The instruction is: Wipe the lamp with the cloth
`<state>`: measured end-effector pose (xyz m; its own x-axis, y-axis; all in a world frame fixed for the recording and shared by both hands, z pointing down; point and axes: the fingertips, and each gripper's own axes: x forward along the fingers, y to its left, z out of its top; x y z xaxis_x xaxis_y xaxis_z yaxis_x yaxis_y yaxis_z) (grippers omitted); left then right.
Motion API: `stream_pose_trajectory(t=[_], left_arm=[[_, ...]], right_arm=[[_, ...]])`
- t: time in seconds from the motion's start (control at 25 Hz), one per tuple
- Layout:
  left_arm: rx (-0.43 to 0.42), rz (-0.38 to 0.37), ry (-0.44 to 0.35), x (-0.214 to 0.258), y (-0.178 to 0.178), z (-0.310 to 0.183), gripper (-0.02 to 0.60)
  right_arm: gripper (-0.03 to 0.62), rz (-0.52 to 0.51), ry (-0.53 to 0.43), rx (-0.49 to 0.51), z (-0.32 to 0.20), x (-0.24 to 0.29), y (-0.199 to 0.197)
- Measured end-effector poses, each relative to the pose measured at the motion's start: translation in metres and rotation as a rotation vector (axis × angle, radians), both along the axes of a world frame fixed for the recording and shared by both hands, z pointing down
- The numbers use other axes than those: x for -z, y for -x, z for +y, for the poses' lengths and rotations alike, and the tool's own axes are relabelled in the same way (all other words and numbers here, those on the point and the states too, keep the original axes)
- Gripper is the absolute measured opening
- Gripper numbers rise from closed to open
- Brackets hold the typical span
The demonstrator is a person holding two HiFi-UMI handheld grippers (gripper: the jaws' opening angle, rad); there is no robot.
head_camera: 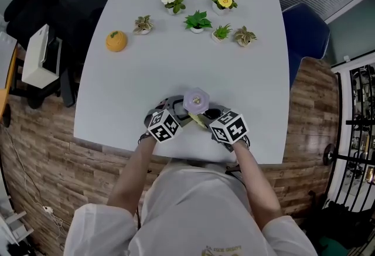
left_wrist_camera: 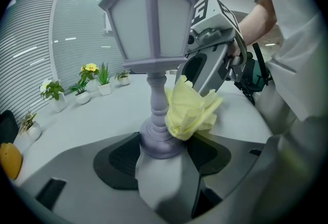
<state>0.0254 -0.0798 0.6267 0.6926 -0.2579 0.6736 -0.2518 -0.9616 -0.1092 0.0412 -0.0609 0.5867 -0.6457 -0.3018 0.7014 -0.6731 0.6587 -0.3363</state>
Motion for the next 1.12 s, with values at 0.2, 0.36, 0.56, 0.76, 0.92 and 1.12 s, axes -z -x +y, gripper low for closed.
stream_pose_trajectory(t=[0.2, 0.36, 0.56, 0.76, 0.92, 1.12], left_arm=[[-0.001, 0.001, -0.002, 0.0, 0.0, 0.001, 0.296], [-0.001, 0.002, 0.0, 0.001, 0.001, 0.001, 0.296], [-0.002, 0.003, -0.002, 0.001, 0.0, 0.001, 0.296], [-0.003, 0.003, -0.002, 0.001, 0.0, 0.001, 0.296], [-0.003, 0.004, -0.004, 0.001, 0.0, 0.001, 0.296], [-0.004, 0.003, -0.003, 0.001, 0.0, 0.001, 0.296]], right_arm=[[0.046, 0.012, 0.004, -0.037, -0.002, -0.004, -0.006], [0.046, 0.027, 0.0, -0.048, -0.005, -0.005, -0.007], [0.046, 0.022, 0.008, -0.072, -0.008, -0.007, -0.009], [0.046, 0.033, 0.005, -0.105, -0.012, -0.007, -0.01], [0.044, 0.049, 0.0, -0.118, -0.014, -0.008, -0.011], [0.044, 0.054, -0.003, -0.159, -0.018, -0.008, -0.014]])
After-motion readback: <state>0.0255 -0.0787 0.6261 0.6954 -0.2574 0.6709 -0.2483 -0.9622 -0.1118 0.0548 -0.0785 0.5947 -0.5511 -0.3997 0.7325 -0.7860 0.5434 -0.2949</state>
